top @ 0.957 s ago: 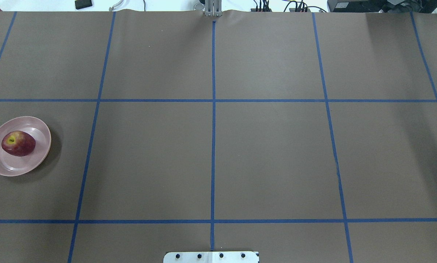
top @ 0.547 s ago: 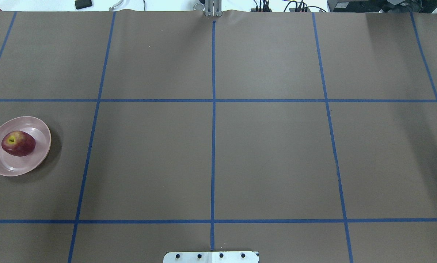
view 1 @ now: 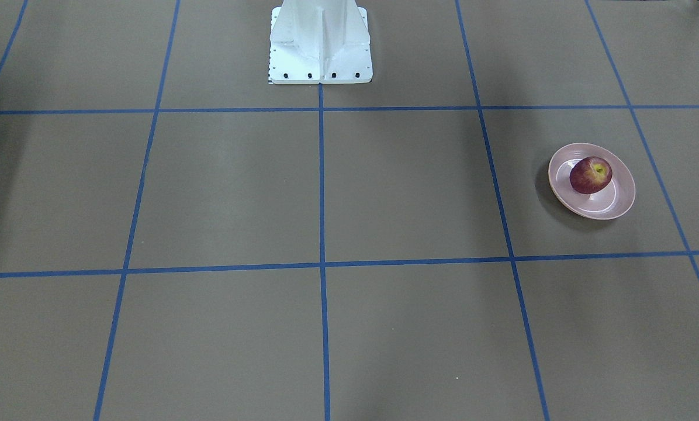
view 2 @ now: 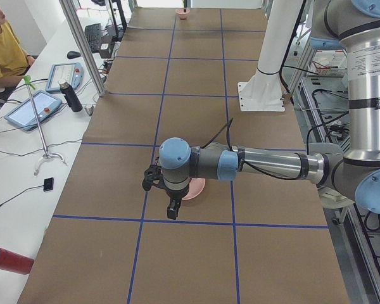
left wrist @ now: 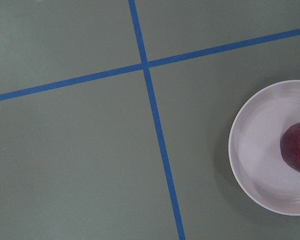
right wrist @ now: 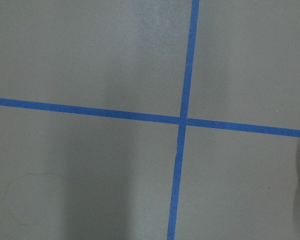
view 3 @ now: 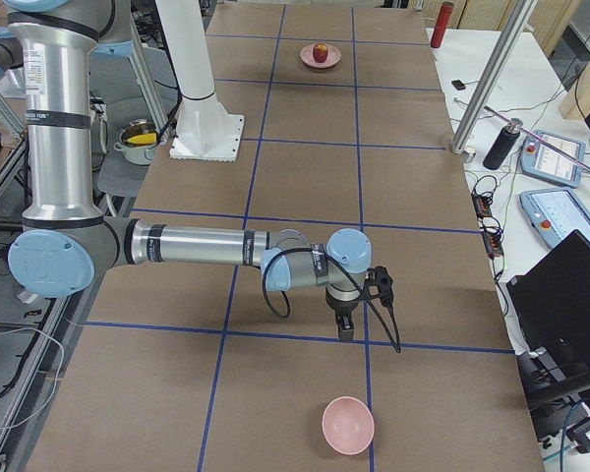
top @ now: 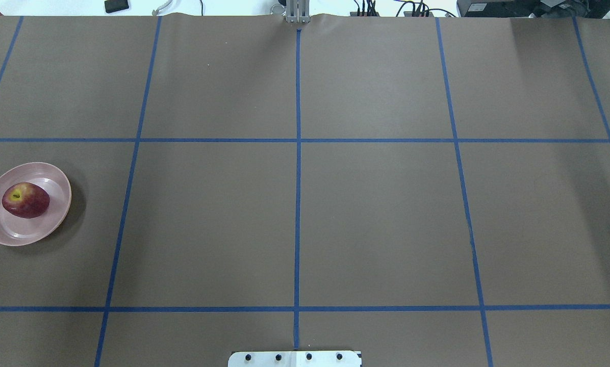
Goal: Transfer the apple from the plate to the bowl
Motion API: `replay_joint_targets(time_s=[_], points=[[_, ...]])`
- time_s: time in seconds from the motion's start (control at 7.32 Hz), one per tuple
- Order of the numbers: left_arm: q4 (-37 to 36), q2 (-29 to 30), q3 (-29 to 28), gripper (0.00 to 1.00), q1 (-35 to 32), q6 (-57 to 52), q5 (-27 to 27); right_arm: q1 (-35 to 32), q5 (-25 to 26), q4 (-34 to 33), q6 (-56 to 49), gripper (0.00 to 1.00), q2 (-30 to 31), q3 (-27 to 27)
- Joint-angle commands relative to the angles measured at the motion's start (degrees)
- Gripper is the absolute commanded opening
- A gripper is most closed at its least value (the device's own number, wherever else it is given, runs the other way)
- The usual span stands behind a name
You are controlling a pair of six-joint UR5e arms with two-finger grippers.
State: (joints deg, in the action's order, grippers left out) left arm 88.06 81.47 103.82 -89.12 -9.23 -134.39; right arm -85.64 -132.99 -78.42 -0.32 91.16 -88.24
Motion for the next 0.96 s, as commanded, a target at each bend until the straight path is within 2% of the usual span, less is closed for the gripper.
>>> replay_joint_targets(time_s=[0.0,0.27,0.68,0.82], points=[[0.0,0.0,-0.1,0.98,0.0,-0.1,0.0,-5.5,-0.3,2.4,-8.3,1.0,-2.9,8.3],[0.0,-0.1,0.1,0.98,0.0,0.0,-0.1,-10.6,-3.7,2.3,-18.5,1.0,-9.0,22.2],[0.1,0.0,0.1,0.98,0.1,-0.1,0.0,-13.0,-4.6,3.3,-20.4,1.0,-12.6,34.3],[0.1,0.0,0.0,0.98,0.1,-0.1,0.0,-13.4,-4.5,5.4,-20.3,1.0,-14.4,40.1]])
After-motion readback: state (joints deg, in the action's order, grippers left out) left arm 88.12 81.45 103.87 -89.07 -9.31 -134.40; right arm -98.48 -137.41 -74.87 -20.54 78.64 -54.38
